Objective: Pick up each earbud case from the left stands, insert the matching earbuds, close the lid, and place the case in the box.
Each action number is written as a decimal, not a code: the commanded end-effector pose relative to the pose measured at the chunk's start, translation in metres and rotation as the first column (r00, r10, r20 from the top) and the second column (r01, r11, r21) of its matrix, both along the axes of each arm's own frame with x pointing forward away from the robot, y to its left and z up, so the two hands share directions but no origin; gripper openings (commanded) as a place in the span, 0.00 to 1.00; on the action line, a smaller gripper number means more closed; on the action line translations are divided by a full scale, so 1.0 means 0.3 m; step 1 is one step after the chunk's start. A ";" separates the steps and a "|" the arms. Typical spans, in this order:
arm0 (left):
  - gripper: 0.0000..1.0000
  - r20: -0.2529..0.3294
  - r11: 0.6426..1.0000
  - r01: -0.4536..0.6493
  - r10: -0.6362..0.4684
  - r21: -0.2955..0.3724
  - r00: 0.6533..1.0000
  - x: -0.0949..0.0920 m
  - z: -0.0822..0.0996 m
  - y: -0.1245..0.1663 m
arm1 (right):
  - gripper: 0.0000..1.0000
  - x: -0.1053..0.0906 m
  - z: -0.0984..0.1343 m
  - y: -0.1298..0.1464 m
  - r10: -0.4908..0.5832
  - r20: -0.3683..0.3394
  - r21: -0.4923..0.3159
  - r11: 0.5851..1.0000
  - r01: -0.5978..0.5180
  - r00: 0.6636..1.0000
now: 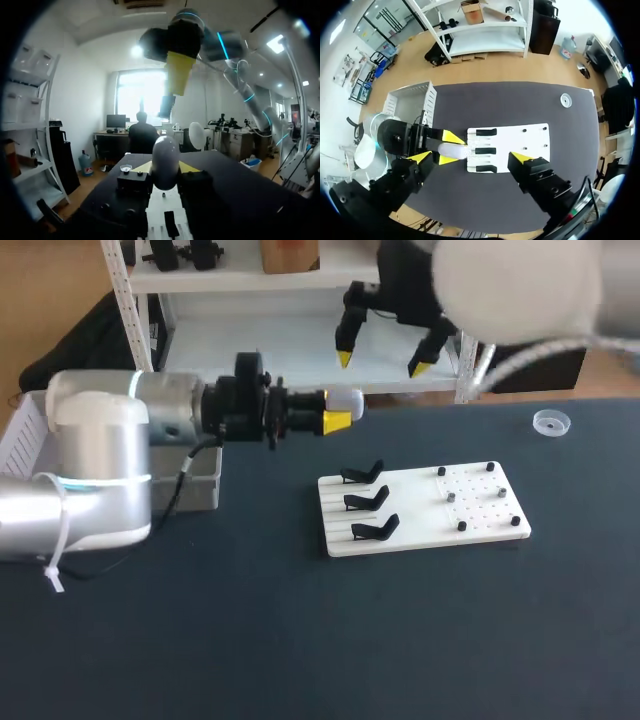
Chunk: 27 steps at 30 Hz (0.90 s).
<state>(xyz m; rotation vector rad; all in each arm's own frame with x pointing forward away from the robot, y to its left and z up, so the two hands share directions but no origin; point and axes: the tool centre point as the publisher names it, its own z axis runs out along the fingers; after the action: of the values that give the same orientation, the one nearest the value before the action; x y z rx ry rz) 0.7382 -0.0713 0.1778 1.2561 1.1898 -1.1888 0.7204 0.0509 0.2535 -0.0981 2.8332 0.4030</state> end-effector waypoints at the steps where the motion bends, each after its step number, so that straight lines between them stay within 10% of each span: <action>1: 0.00 0.039 1.000 -0.019 0.018 0.016 0.999 0.009 0.075 0.111 | 1.00 -0.053 -0.013 -0.019 -0.062 0.223 0.051 0.997 0.052 0.973; 12: 0.00 0.074 0.986 -0.105 0.095 0.133 0.993 0.151 0.131 0.560 | 1.00 -0.053 -0.013 -0.019 -0.062 0.223 0.051 0.997 0.052 0.973; 21: 0.00 0.065 0.981 -0.157 0.150 0.119 0.987 0.222 -0.009 0.810 | 1.00 -0.053 -0.013 -0.019 -0.062 0.223 0.051 0.997 0.052 0.973; 27: 0.00 0.022 0.955 -0.194 0.194 0.226 0.981 0.259 -0.127 0.898 | 1.00 -0.053 -0.013 -0.019 -0.062 0.223 0.051 0.997 0.052 0.973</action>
<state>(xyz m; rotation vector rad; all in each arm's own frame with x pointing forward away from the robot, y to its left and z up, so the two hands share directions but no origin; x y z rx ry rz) 0.8111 0.1923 0.1437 1.2528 1.4249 -0.9188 0.7083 0.0466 0.2506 -0.0611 2.6318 0.4182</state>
